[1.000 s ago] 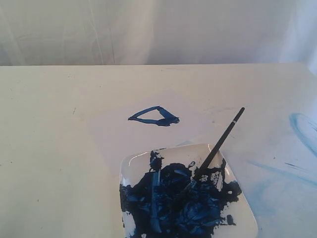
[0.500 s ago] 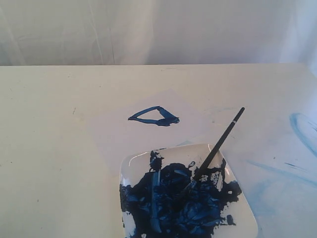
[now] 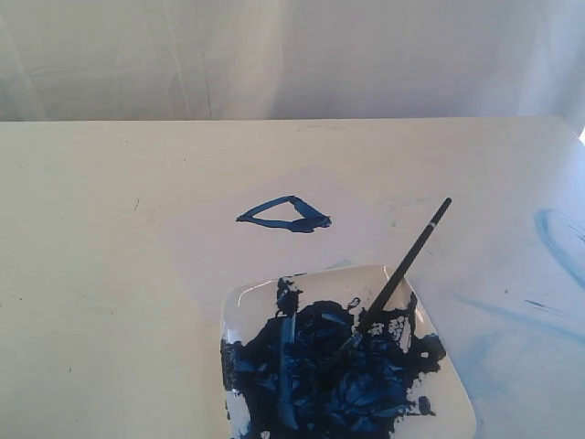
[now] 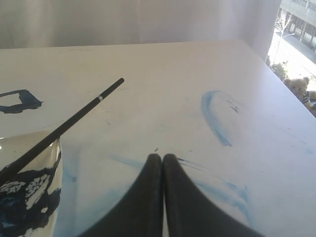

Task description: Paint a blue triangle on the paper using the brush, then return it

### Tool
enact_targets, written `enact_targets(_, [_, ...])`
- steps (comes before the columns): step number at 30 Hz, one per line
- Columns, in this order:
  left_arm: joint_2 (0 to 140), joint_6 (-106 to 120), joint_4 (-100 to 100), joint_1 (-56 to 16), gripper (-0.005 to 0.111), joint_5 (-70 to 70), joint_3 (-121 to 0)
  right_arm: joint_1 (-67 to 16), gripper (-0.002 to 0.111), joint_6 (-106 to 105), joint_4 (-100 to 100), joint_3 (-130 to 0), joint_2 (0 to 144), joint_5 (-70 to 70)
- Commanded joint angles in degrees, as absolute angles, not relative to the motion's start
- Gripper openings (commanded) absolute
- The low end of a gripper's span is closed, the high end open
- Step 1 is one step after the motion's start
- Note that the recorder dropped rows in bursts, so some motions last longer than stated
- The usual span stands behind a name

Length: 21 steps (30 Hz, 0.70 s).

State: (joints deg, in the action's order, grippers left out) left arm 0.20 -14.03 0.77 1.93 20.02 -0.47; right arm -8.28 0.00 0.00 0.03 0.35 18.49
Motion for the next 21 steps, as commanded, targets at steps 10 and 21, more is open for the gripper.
enact_targets(10, [0.00, -13.55, 0.00, 2.21, 0.000, 23.03, -0.08, -7.96, 0.000, 0.00, 0.00, 0.00, 0.00, 17.95])
enact_targets(21, [0.00, -4.90, -6.41, 2.21, 0.000, 22.47, 0.00, -7.96, 0.000, 0.00, 0.00, 0.00, 0.00, 17.95])
